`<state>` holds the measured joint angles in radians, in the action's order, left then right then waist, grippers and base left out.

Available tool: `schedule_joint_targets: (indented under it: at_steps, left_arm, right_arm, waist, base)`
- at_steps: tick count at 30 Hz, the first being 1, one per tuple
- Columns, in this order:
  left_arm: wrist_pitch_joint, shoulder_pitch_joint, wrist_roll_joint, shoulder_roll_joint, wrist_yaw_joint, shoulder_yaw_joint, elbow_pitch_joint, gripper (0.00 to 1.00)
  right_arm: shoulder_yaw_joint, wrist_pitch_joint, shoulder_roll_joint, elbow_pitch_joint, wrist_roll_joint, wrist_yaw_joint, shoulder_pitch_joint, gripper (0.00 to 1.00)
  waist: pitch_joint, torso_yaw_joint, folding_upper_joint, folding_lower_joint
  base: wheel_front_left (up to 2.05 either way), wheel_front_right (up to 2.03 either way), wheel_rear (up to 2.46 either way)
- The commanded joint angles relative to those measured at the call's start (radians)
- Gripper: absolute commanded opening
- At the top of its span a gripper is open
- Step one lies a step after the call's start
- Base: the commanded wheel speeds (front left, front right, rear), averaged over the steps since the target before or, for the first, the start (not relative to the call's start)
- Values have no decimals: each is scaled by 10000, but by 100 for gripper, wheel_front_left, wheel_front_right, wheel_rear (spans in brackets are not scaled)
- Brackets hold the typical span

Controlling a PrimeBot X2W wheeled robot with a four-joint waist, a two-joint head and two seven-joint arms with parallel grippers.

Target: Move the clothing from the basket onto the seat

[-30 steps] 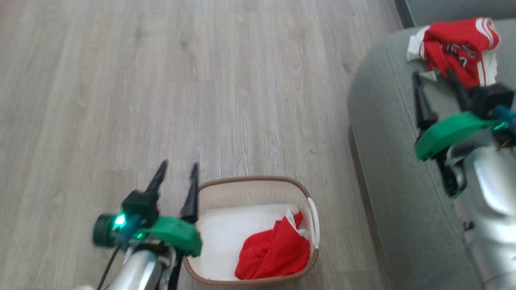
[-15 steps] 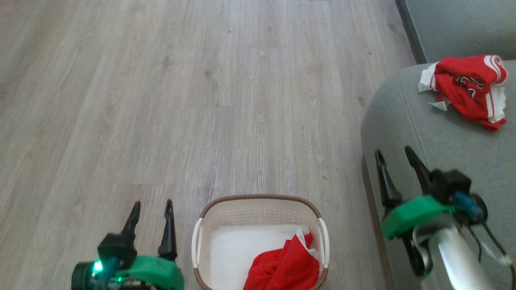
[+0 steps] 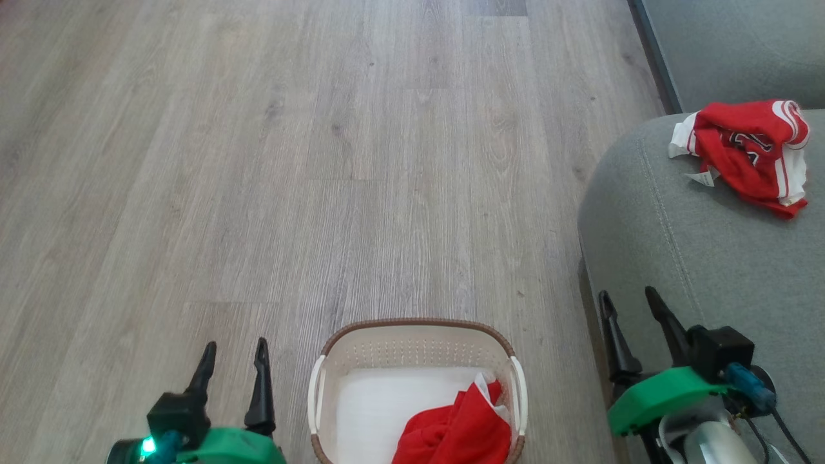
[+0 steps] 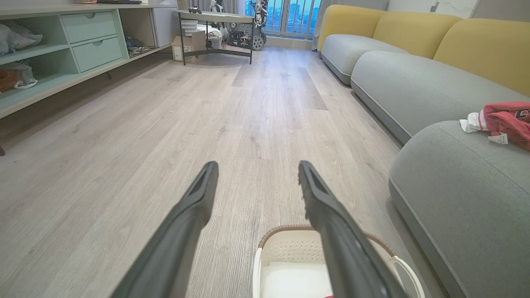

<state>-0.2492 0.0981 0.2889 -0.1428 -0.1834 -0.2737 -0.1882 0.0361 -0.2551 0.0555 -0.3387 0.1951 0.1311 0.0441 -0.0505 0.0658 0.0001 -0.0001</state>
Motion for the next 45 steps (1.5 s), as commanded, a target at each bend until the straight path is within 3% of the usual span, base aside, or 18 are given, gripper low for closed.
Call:
schedule_joint_targets:
  at_steps: [1,32,38,45]
  left_arm:
    - [-126,-309,-91,53,66,436,276,100]
    - [-126,-515,-573,475,639,826,-139,100]
    - [-126,-1051,-822,542,947,309,-821,100]
    - [-82,-2360,-1028,765,1505,-738,-2271,100]
  right_arm:
    - [252,-60,-50,355,23,-4,257,100]
    - [179,-46,-52,259,231,-4,351,100]
    - [-211,-54,-52,391,66,-4,500,100]
    - [-1066,-61,-53,856,-382,-4,1178,100]
  waist:
    - [-4,3,-1,1]
    - [192,45,-1,1]
    - [511,-24,-1,1]
    - [1738,-231,-1,1]
  base:
    - [0,0,0]
    - [0,0,0]
    - [0,0,0]
    - [0,0,0]
